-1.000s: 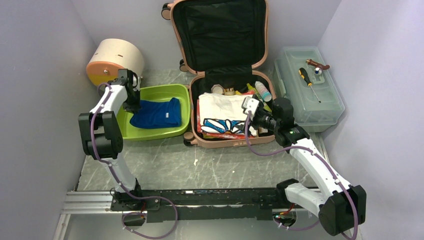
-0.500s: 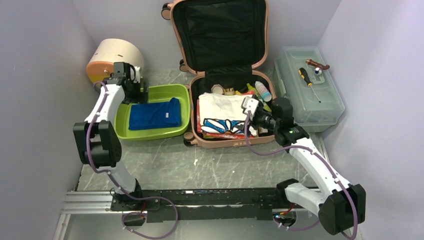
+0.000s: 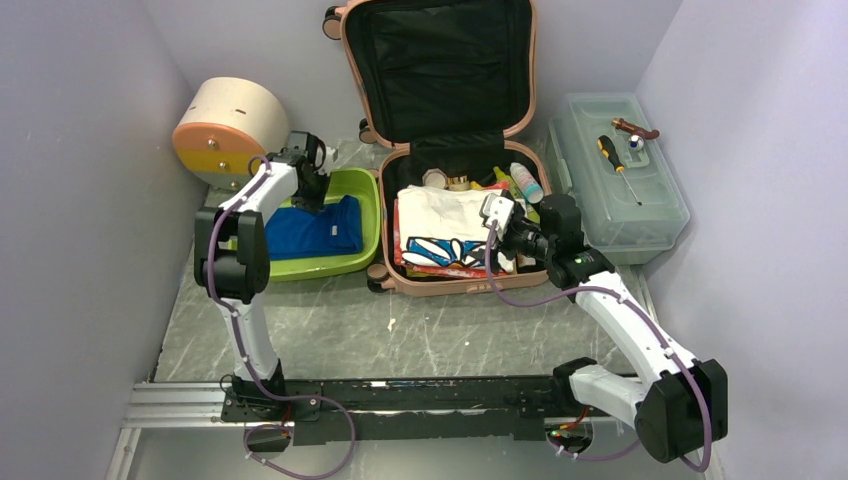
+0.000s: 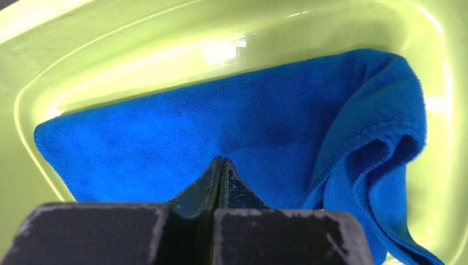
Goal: Open, take out, and arrange the luggage
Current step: Place the clothes in the bin, then adjust the clothes in the bin, then pick up the clothes from the opened luggage.
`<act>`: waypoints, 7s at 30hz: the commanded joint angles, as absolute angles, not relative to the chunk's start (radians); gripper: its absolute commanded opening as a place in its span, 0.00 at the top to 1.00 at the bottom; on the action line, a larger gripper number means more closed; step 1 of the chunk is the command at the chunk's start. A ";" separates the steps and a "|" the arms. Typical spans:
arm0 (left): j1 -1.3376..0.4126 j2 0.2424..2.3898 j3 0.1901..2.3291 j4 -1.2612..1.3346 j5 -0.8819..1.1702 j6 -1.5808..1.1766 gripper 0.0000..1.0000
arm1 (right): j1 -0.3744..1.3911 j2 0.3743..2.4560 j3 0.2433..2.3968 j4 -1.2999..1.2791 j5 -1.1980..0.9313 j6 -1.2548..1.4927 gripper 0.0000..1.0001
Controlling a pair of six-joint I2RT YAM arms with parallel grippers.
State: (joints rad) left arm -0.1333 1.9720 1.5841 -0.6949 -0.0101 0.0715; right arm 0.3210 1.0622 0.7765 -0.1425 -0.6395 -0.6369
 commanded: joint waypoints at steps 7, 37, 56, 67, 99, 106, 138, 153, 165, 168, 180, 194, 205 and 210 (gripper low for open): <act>-0.163 1.974 1.641 -0.708 0.107 0.072 1.00 | 0.317 1.077 0.788 -0.141 -0.675 -0.661 0.00; -0.179 1.867 1.618 -0.687 0.317 0.011 0.00 | 0.316 1.090 0.796 -0.155 -0.681 -0.658 0.00; -0.242 1.917 1.561 -0.641 0.350 0.082 0.62 | 0.316 1.112 0.795 -0.150 -0.658 -0.658 0.00; -0.247 2.004 1.574 -0.606 0.437 0.038 0.55 | 0.314 1.140 0.809 -0.171 -0.641 -0.670 0.00; -0.201 1.851 1.358 -0.561 0.517 0.102 0.99 | 0.307 1.294 0.930 -0.340 -0.566 -0.753 0.00; -0.198 1.838 1.435 -0.626 0.534 0.117 0.99 | 0.307 1.288 0.966 -0.377 -0.574 -0.755 0.00; -0.192 1.650 1.721 -0.655 0.347 0.040 0.01 | 0.767 1.653 1.237 -0.344 -0.271 -0.874 0.00; -0.178 1.749 1.666 -0.606 0.436 -0.140 0.03 | 0.807 1.674 1.135 -0.124 -0.132 -0.819 0.18; -0.184 1.755 1.606 -0.548 0.592 -0.254 0.02 | 0.751 1.597 1.180 -0.218 -0.277 -0.746 0.80; -0.196 1.749 1.592 -0.536 0.609 -0.285 0.02 | 0.714 1.582 1.181 -0.219 -0.314 -0.728 0.87; -0.268 1.758 1.612 -0.538 0.640 -0.317 0.02 | 0.652 1.581 1.216 -0.274 -0.499 -0.673 0.47; -0.299 1.741 1.560 -0.510 0.635 -0.322 0.03 | 0.628 1.587 1.231 -0.273 -0.514 -0.640 0.61; -0.324 1.747 1.559 -0.511 0.626 -0.317 0.03 | 0.612 1.590 1.234 -0.274 -0.558 -0.618 0.57; -0.331 1.747 1.553 -0.507 0.626 -0.316 0.03 | 0.611 1.599 1.232 -0.268 -0.555 -0.615 0.48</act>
State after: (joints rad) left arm -0.3210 1.7664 1.5578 -0.5350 0.6132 -0.3099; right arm 0.6186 1.6081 1.1862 -0.2977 -0.5312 -0.6239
